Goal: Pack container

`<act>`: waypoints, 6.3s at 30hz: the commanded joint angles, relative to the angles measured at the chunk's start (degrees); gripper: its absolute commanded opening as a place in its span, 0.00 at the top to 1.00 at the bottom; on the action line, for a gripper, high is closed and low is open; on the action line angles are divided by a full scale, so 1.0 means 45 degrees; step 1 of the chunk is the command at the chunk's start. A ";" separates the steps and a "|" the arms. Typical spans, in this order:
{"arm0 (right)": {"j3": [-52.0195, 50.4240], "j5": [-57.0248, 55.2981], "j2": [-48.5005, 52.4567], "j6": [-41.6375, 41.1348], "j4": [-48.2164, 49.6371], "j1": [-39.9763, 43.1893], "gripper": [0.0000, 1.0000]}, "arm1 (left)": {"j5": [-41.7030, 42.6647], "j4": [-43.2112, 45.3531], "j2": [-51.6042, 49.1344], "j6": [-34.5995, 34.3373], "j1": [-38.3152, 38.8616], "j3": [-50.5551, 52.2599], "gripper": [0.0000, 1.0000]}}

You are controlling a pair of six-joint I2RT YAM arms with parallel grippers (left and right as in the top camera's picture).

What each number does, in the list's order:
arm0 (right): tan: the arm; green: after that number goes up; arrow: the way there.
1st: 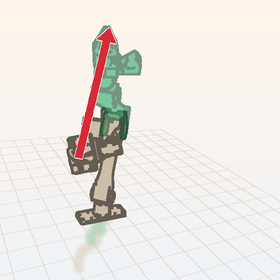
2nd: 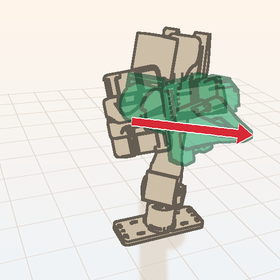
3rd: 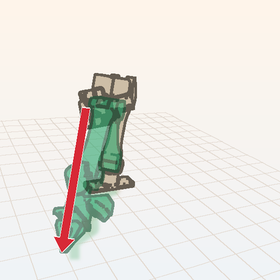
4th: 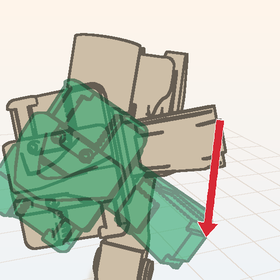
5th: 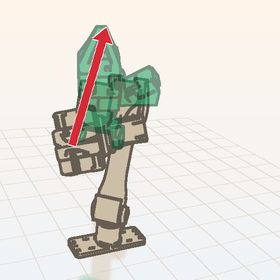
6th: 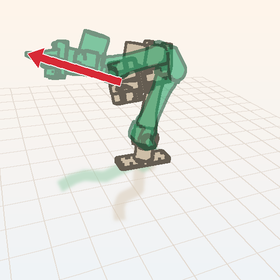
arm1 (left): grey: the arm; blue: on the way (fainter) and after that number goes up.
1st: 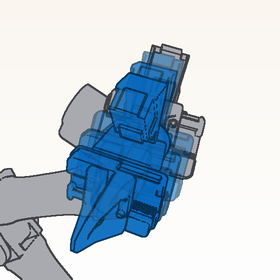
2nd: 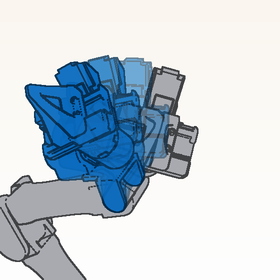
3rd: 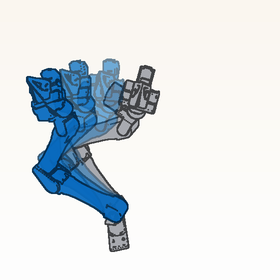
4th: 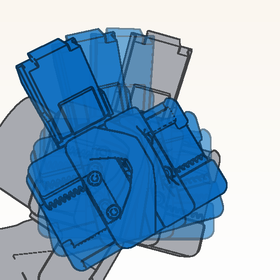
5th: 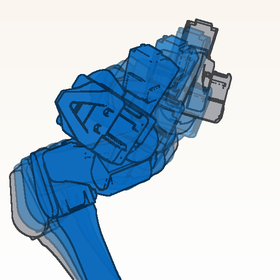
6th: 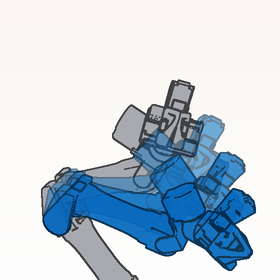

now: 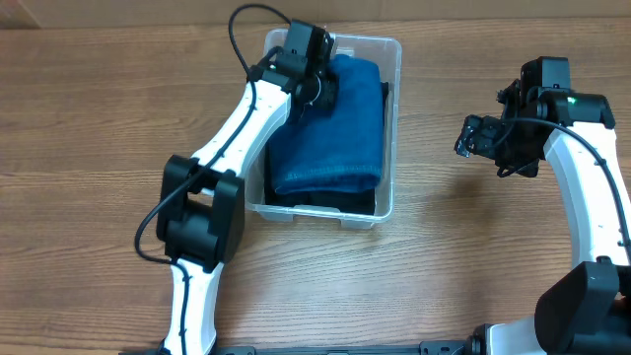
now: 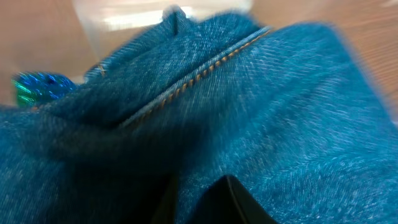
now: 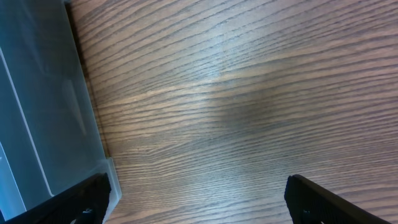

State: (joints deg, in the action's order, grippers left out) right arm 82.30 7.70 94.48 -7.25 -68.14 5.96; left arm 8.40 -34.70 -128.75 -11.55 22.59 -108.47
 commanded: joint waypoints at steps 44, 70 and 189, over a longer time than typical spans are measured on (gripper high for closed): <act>0.0306 0.0005 -0.0136 0.0714 0.0529 0.0034 0.00 | -0.0146 -0.8432 0.1953 0.0801 0.1151 -0.2419 0.71; 0.0393 0.0777 0.4444 0.0272 0.9525 -0.3089 0.96 | -0.0296 -0.9525 0.4303 -0.0826 -0.6528 -0.2477 0.00; -1.8185 -0.0272 -2.0886 0.0612 1.4304 -0.0976 0.00 | 0.0806 -0.4639 1.2993 0.1617 -0.6513 1.3430 0.00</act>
State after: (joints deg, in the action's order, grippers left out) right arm 1.04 7.11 1.06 -4.64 -0.67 1.83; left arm 11.40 -55.68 -70.19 -4.14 -6.79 -48.07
